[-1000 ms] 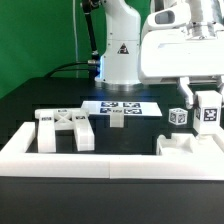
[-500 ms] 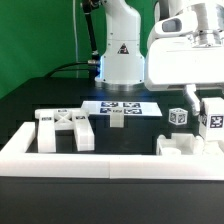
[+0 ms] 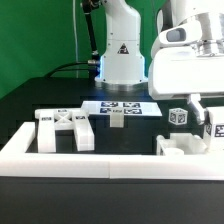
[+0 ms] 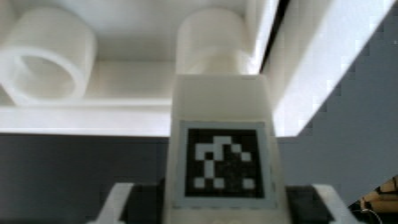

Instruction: Assemble chair

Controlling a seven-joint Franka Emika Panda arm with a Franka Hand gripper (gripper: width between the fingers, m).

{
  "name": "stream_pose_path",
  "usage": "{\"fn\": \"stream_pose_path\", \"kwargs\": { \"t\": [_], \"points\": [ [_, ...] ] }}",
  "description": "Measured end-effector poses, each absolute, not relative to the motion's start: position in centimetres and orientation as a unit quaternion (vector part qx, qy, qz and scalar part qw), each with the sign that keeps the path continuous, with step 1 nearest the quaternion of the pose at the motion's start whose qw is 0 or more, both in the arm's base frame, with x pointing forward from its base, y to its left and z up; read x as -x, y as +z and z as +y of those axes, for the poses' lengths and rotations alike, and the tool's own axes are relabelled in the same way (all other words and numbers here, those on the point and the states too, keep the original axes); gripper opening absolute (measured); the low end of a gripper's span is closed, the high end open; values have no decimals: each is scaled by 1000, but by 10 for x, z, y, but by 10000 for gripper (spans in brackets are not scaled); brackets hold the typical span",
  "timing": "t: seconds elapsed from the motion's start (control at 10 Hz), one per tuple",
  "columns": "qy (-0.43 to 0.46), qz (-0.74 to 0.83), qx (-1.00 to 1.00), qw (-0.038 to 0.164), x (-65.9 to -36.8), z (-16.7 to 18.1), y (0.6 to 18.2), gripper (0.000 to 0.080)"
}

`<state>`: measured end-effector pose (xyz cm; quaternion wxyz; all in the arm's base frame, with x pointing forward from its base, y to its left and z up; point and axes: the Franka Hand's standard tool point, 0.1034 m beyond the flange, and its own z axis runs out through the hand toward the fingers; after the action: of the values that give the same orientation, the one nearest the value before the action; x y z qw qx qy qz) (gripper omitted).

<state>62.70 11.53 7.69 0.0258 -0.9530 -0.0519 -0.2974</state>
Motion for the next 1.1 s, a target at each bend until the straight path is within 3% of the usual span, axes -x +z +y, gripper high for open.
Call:
{"fn": "stream_pose_path", "kwargs": {
  "t": [0.5,0.6,0.7,0.8,1.1],
  "points": [
    [-302,-54,951,26,-627,118,75,300],
    [-300,-54,952,26,-626,118,74,471],
    [-300,-55,952,26,-626,118,74,471],
    [-300,-55,952,25,-626,118,74,610],
    [-298,-55,953,26,-627,117,80,648]
  ]
}}
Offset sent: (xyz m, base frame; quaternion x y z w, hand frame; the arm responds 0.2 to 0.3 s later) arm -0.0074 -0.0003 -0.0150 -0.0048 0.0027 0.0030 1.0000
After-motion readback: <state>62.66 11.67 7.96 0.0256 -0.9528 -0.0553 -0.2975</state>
